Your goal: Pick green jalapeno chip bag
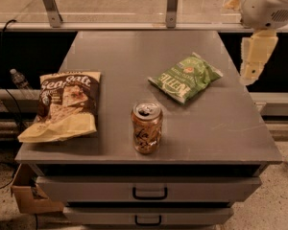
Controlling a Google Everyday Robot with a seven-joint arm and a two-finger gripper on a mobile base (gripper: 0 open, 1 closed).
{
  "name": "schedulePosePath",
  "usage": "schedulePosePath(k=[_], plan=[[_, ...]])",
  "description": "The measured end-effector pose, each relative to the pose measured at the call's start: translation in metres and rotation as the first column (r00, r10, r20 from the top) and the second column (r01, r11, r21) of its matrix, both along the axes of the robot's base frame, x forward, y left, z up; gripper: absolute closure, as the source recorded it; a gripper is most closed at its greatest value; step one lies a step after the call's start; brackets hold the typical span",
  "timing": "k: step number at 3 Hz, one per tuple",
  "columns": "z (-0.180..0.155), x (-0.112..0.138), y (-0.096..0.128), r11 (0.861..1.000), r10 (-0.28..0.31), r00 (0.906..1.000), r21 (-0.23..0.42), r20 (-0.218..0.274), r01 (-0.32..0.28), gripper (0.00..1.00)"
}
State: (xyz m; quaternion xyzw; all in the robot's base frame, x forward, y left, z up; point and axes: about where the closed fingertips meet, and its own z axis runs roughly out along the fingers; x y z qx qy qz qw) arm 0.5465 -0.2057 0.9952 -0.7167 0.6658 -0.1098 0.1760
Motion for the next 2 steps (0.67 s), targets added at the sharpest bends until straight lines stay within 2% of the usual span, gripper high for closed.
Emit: schedulePosePath(k=[1,2], plan=[[-0.0283,0.0399,0.0151,0.996,0.088,0.9959,-0.022,-0.024,-0.088,0.00],[-0.0369,0.0467,0.0176,0.994,0.104,0.9942,-0.025,-0.027,-0.104,0.00]])
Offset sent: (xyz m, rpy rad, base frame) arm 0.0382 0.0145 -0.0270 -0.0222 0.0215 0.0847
